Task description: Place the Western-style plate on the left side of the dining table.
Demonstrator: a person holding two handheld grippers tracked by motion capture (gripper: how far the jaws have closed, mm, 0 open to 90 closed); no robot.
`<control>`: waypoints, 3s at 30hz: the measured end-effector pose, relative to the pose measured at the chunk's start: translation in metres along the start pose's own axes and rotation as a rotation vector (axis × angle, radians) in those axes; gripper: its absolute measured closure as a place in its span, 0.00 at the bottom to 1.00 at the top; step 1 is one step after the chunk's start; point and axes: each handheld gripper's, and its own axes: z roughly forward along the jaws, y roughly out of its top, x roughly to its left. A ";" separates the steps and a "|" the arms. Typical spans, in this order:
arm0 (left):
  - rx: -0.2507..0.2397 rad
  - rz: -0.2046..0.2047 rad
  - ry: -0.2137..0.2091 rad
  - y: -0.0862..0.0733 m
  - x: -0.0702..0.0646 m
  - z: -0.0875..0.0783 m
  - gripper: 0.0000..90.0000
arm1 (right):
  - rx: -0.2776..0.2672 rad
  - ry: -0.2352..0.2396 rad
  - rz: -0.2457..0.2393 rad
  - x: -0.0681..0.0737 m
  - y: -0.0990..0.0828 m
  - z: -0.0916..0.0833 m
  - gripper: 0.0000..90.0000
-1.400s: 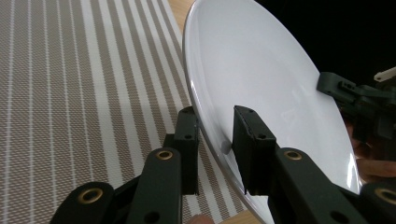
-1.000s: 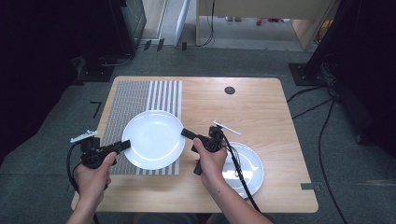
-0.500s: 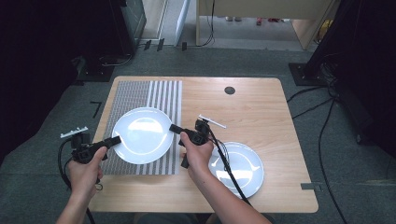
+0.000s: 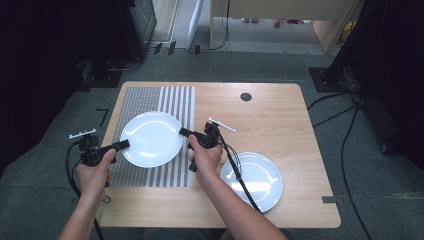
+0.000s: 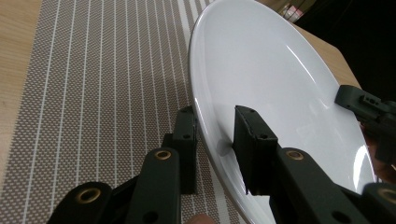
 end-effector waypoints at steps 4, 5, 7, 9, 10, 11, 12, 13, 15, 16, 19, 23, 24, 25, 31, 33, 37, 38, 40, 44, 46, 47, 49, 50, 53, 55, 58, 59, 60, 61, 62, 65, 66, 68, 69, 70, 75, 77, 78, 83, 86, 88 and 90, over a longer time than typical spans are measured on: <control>0.011 -0.004 0.017 0.005 0.003 0.008 0.79 | -0.001 -0.012 0.012 -0.005 0.002 0.007 0.99; 0.011 -0.007 0.023 0.006 0.003 0.010 0.79 | -0.005 -0.016 0.017 -0.006 0.003 0.009 0.99; 0.007 -0.013 0.037 0.008 0.005 0.013 0.79 | -0.004 -0.027 0.031 -0.008 0.002 0.013 0.99; 0.006 -0.014 0.051 0.011 0.007 0.016 0.80 | -0.002 -0.032 0.032 -0.009 0.002 0.017 0.99; 0.004 -0.018 0.060 0.013 0.008 0.018 0.80 | 0.000 -0.034 0.033 -0.009 0.002 0.018 0.99; 0.003 -0.018 0.063 0.015 0.008 0.019 0.80 | 0.000 -0.041 0.024 -0.010 0.002 0.020 0.99; 0.005 -0.015 0.067 0.016 0.009 0.021 0.80 | -0.002 -0.044 0.023 -0.010 0.003 0.022 0.99; 0.009 -0.017 0.069 0.018 0.010 0.023 0.80 | -0.001 -0.049 0.020 -0.011 0.003 0.024 0.99; 0.011 -0.026 0.073 0.020 0.012 0.027 0.80 | -0.001 -0.052 0.031 -0.013 0.004 0.027 0.99; 0.013 -0.028 0.074 0.021 0.013 0.029 0.80 | 0.002 -0.056 0.034 -0.015 0.005 0.028 0.99; 0.013 -0.045 0.077 0.022 0.017 0.035 0.81 | 0.001 -0.063 0.048 -0.019 0.005 0.033 0.99; 0.017 -0.069 0.086 0.023 0.024 0.043 0.81 | -0.003 -0.081 0.051 -0.022 0.006 0.040 0.99; 0.019 -0.074 0.088 0.024 0.025 0.045 0.81 | -0.005 -0.085 0.050 -0.023 0.007 0.042 0.99; 0.021 -0.073 0.088 0.025 0.026 0.048 0.81 | -0.005 -0.089 0.047 -0.023 0.008 0.044 0.99; 0.031 -0.100 0.084 0.031 0.031 0.062 0.81 | -0.024 -0.112 0.034 -0.026 0.018 0.053 0.99; 0.028 -0.112 0.092 0.033 0.032 0.067 0.81 | -0.027 -0.118 0.034 -0.028 0.021 0.056 0.98; 0.027 -0.128 0.100 0.035 0.034 0.076 0.81 | -0.026 -0.132 0.041 -0.033 0.025 0.062 0.98; 0.026 -0.130 0.106 0.034 0.034 0.079 0.81 | -0.029 -0.141 0.037 -0.034 0.026 0.063 0.98; 0.028 -0.133 0.113 0.033 0.035 0.084 0.81 | -0.036 -0.156 0.026 -0.034 0.027 0.065 0.98; 0.031 -0.137 0.130 0.034 0.036 0.089 0.81 | -0.037 -0.175 -0.005 -0.038 0.027 0.069 0.97; 0.038 -0.136 0.136 0.034 0.037 0.090 0.81 | -0.029 -0.179 0.007 -0.040 0.026 0.071 0.97; 0.041 -0.136 0.138 0.034 0.038 0.091 0.81 | -0.029 -0.183 0.007 -0.041 0.026 0.072 0.97; 0.044 -0.141 0.140 0.033 0.039 0.093 0.81 | -0.028 -0.189 0.004 -0.043 0.025 0.073 0.97; 0.049 -0.141 0.140 0.033 0.040 0.093 0.81 | -0.028 -0.190 0.004 -0.043 0.024 0.073 0.97; 0.053 -0.142 0.136 0.032 0.042 0.095 0.81 | -0.033 -0.195 -0.002 -0.044 0.024 0.074 0.97; 0.057 -0.142 0.139 0.032 0.042 0.096 0.80 | -0.031 -0.197 -0.004 -0.044 0.024 0.074 0.97; 0.064 -0.134 0.141 0.031 0.043 0.097 0.79 | -0.028 -0.205 -0.004 -0.044 0.024 0.075 0.97; 0.064 -0.129 0.141 0.031 0.043 0.097 0.79 | -0.026 -0.211 -0.008 -0.044 0.024 0.075 0.97; 0.064 -0.128 0.140 0.031 0.043 0.097 0.79 | -0.026 -0.214 -0.013 -0.044 0.023 0.075 0.97; 0.063 -0.123 0.140 0.031 0.043 0.097 0.79 | -0.027 -0.216 -0.022 -0.044 0.023 0.075 0.96; 0.061 -0.119 0.134 0.031 0.042 0.098 0.77 | -0.028 -0.219 -0.033 -0.044 0.023 0.076 0.96; 0.060 -0.108 0.143 0.032 0.038 0.099 0.67 | -0.032 -0.224 -0.062 -0.043 0.022 0.077 0.96; 0.060 -0.099 0.149 0.033 0.036 0.100 0.64 | -0.032 -0.225 -0.065 -0.043 0.022 0.077 0.96; 0.044 -0.062 0.177 0.033 0.034 0.100 0.57 | -0.029 -0.220 -0.063 -0.043 0.022 0.077 0.96; 0.039 -0.056 0.180 0.033 0.034 0.099 0.56 | -0.023 -0.215 -0.066 -0.043 0.023 0.076 0.95; 0.029 -0.050 0.185 0.034 0.034 0.097 0.53 | -0.017 -0.211 -0.068 -0.043 0.023 0.076 0.93; -0.013 -0.069 0.159 0.037 0.038 0.085 0.51 | 0.007 -0.193 -0.078 -0.046 0.027 0.073 0.90; 0.003 -0.062 0.150 0.036 0.040 0.084 0.51 | 0.018 -0.191 -0.076 -0.047 0.027 0.073 0.92; 0.014 -0.055 0.157 0.035 0.042 0.084 0.51 | 0.025 -0.189 -0.073 -0.046 0.026 0.073 0.93; 0.024 -0.068 0.171 0.030 0.049 0.084 0.53 | 0.027 -0.196 -0.065 -0.045 0.024 0.074 0.95; 0.023 -0.070 0.170 0.028 0.051 0.084 0.56 | 0.020 -0.199 -0.060 -0.045 0.024 0.074 0.96; 0.023 -0.070 0.164 0.028 0.052 0.083 0.57 | 0.015 -0.202 -0.057 -0.045 0.023 0.074 0.96; 0.021 -0.070 0.159 0.028 0.053 0.083 0.57 | 0.008 -0.203 -0.057 -0.044 0.022 0.074 0.96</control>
